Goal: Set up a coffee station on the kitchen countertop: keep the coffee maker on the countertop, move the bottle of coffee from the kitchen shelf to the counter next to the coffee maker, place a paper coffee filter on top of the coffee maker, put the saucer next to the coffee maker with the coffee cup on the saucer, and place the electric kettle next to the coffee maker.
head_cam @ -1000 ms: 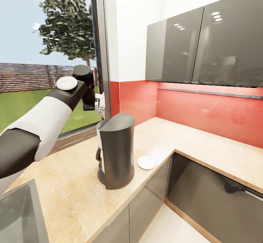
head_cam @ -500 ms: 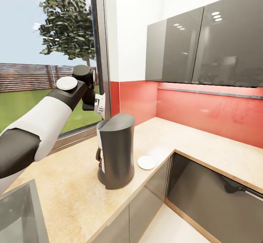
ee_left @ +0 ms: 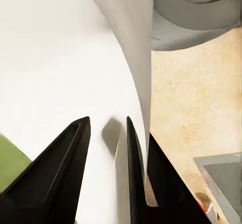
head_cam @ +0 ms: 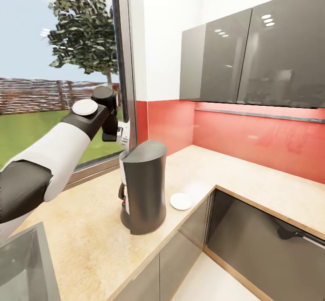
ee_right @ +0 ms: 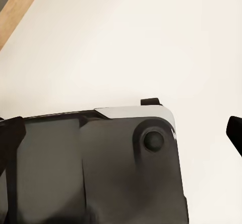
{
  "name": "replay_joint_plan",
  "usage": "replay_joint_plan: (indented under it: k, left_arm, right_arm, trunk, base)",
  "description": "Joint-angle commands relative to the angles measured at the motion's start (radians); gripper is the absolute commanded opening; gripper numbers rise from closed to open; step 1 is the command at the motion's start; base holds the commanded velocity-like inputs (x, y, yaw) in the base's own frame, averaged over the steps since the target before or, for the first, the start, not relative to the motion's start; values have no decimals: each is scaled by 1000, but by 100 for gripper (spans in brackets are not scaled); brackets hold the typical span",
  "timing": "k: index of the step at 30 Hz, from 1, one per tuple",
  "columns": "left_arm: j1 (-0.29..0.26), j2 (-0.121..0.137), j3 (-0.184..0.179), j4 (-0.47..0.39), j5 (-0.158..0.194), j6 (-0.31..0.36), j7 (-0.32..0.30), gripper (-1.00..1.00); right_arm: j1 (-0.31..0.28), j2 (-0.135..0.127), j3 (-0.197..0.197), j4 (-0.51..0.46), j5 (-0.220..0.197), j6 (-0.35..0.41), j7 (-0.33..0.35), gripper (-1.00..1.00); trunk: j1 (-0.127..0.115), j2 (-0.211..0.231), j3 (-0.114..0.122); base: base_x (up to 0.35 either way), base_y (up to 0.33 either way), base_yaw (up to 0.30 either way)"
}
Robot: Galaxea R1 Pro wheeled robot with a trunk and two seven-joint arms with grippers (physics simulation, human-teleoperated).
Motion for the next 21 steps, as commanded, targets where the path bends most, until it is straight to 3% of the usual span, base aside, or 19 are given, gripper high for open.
replay_joint_plan:
  k: [1, 13, 21]
  left_arm:
    - [6, 0, -2, 1, -4, 9, -5, -100]
    - [29, 1, 0, 2, -2, 12, -5, -100]
    - [30, 1, 0, 13, 35, 13, -5, -100]
  right_arm:
    - [0, 0, -1, 0, -10, -3, 0, 100]
    - [0, 0, -1, 0, -10, -3, 0, 100]
    - [0, 0, -1, 0, -10, -3, 0, 100]
  trunk:
    - [0, -1, 0]
    - [0, -1, 0]
    - [0, -1, 0]
  base:
    - [0, 0, 0]
    - [0, 0, 0]
    - [0, 0, 0]
